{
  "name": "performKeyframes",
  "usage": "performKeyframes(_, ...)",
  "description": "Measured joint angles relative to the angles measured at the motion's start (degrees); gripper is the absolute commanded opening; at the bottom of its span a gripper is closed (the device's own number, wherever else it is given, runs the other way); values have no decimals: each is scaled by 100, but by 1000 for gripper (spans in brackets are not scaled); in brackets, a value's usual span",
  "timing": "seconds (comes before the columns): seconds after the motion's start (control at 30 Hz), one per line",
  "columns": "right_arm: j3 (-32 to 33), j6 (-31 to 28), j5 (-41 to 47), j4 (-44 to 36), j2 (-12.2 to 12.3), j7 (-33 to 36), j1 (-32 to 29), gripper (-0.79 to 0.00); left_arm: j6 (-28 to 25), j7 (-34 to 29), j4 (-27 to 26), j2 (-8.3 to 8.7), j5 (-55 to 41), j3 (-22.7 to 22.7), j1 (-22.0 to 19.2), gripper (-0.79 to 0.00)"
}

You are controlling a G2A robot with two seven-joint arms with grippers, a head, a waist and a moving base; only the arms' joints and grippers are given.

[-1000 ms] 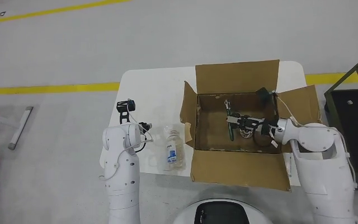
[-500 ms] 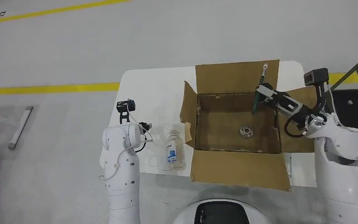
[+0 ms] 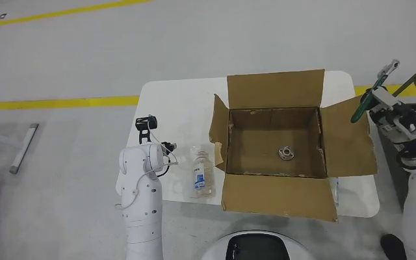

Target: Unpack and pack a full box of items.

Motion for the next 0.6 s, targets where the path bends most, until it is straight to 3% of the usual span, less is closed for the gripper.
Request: performKeyframes(0.6,159,-84,-106,-114,60,-198,-153,-785,0,0,0,0,0,0,0,0)
